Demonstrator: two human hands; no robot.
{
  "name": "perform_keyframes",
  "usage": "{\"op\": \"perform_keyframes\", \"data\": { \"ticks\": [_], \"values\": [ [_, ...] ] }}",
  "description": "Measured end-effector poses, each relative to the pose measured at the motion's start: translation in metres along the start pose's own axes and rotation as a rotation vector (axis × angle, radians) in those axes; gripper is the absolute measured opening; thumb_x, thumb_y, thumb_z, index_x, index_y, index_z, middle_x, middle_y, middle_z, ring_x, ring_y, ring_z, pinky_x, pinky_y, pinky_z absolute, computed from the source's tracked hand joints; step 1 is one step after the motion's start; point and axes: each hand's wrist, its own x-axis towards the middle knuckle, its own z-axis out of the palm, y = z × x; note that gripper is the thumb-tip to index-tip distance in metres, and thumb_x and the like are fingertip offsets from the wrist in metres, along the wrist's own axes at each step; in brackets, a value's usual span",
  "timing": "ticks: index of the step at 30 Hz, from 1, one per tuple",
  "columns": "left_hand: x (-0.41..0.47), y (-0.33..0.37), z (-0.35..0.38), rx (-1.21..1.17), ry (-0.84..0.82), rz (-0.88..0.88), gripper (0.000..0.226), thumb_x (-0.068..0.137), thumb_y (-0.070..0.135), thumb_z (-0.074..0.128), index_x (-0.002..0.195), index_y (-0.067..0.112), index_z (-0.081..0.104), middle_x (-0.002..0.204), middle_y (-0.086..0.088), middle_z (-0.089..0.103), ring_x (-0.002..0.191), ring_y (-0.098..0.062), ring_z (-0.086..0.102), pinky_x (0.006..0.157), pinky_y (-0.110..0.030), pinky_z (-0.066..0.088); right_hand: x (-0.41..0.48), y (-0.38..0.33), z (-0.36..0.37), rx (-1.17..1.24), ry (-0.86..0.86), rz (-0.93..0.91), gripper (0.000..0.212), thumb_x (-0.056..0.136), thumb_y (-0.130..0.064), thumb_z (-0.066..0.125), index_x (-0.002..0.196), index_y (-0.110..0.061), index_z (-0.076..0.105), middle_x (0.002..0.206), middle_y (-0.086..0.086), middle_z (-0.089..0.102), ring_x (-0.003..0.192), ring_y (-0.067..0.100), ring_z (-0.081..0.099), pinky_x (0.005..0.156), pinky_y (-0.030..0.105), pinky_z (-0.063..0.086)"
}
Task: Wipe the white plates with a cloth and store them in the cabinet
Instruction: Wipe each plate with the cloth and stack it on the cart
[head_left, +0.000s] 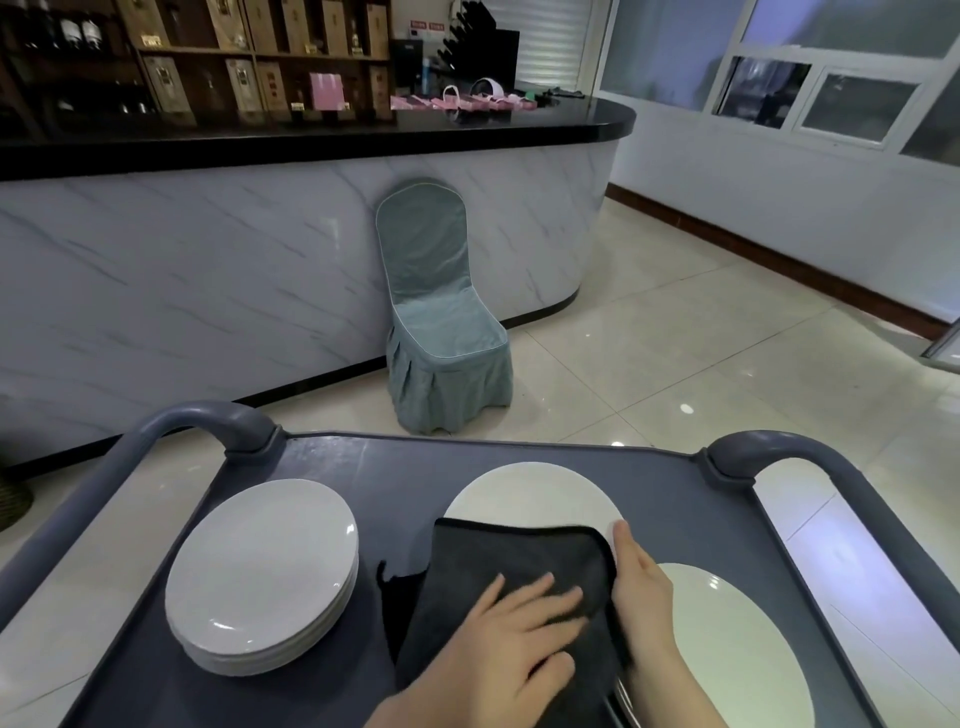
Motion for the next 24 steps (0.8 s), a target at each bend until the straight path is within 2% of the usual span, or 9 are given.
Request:
{"op": "perform_keyframes", "data": {
  "ticks": [3,6,8,9,11,17,19,22,24],
  "values": [
    [0.007,-0.006,-0.013,-0.125,0.067,-0.005,0.038,0.1,0.041,0.038,0.132,0.039,0.058,0.146,0.036,0.031,0.139,0.018,0.014,0.12,-0.026,0.009,-0.001,0.0,0.002,-0.023,-0.011,0.019,0.039,0.099,-0.045,0.052,0.076,-0.017,0.068,0.083,0.002,0.067,0.08,0.018,0.064,0.069,0.034,0.048],
    [0.016,-0.009,-0.012,0.191,0.109,-0.026,0.048,0.101,0.041,0.035,0.149,0.041,0.032,0.159,0.027,0.008,0.148,0.001,-0.003,0.121,-0.026,0.005,-0.006,0.004,0.012,-0.04,-0.045,0.025,0.038,0.1,-0.043,0.052,0.081,-0.017,0.072,0.085,0.001,0.072,0.082,0.017,0.067,0.066,0.03,0.049],
    [0.02,-0.011,-0.002,0.403,0.089,-0.008,0.052,0.1,0.043,0.03,0.152,0.04,0.025,0.161,0.022,0.007,0.15,-0.01,0.001,0.12,-0.037,0.007,-0.006,0.002,0.016,-0.061,-0.038,-0.011,0.037,0.1,-0.041,0.051,0.081,-0.016,0.072,0.088,0.002,0.072,0.084,0.015,0.066,0.066,0.027,0.047],
    [0.022,-0.013,0.0,0.386,0.062,0.004,0.053,0.1,0.045,0.027,0.153,0.04,0.021,0.161,0.022,0.005,0.15,-0.011,-0.001,0.118,-0.041,0.004,-0.005,0.0,0.017,-0.06,-0.032,-0.015,0.038,0.1,-0.04,0.051,0.081,-0.016,0.072,0.089,0.003,0.072,0.085,0.016,0.066,0.067,0.028,0.047],
    [0.03,-0.021,-0.002,0.268,-0.01,0.008,0.055,0.1,0.05,0.018,0.153,0.046,0.004,0.159,0.027,-0.012,0.147,-0.005,-0.019,0.117,-0.034,-0.011,-0.005,-0.004,0.018,-0.042,-0.038,-0.003,0.038,0.101,-0.042,0.05,0.082,-0.016,0.072,0.09,0.003,0.072,0.087,0.017,0.066,0.072,0.031,0.049],
    [0.049,-0.046,-0.031,0.335,0.14,-0.333,0.058,0.103,0.049,0.018,0.148,0.04,-0.017,0.152,0.019,-0.032,0.146,-0.011,-0.027,0.12,-0.038,-0.012,-0.008,-0.014,0.023,0.069,-0.046,0.02,0.051,0.097,-0.045,0.056,0.076,0.001,0.063,0.066,0.006,0.067,0.064,0.021,0.061,0.058,0.028,0.047],
    [0.039,-0.039,-0.032,0.403,0.202,-0.265,0.06,0.101,0.047,0.022,0.154,0.031,-0.002,0.16,0.011,-0.017,0.149,-0.015,-0.018,0.122,-0.044,-0.006,-0.006,-0.021,0.019,0.075,-0.017,0.013,0.054,0.096,-0.047,0.056,0.073,0.002,0.056,0.065,0.006,0.061,0.056,0.017,0.057,0.053,0.026,0.045],
    [0.019,-0.022,-0.023,0.345,0.288,-0.06,0.055,0.097,0.038,0.04,0.149,0.02,0.039,0.16,0.004,0.026,0.148,-0.017,0.021,0.117,-0.046,0.024,-0.005,-0.028,0.014,0.116,-0.01,0.027,0.051,0.097,-0.049,0.054,0.076,-0.003,0.061,0.072,0.003,0.065,0.064,0.02,0.061,0.059,0.028,0.048],
    [0.014,-0.01,-0.011,0.304,0.243,-0.007,0.054,0.095,0.039,0.043,0.146,0.022,0.044,0.157,0.006,0.033,0.145,-0.015,0.03,0.113,-0.047,0.032,-0.005,-0.028,0.015,0.109,0.005,0.033,0.046,0.097,-0.05,0.052,0.08,-0.011,0.068,0.074,-0.001,0.071,0.071,0.018,0.066,0.06,0.029,0.049]
  ]
}}
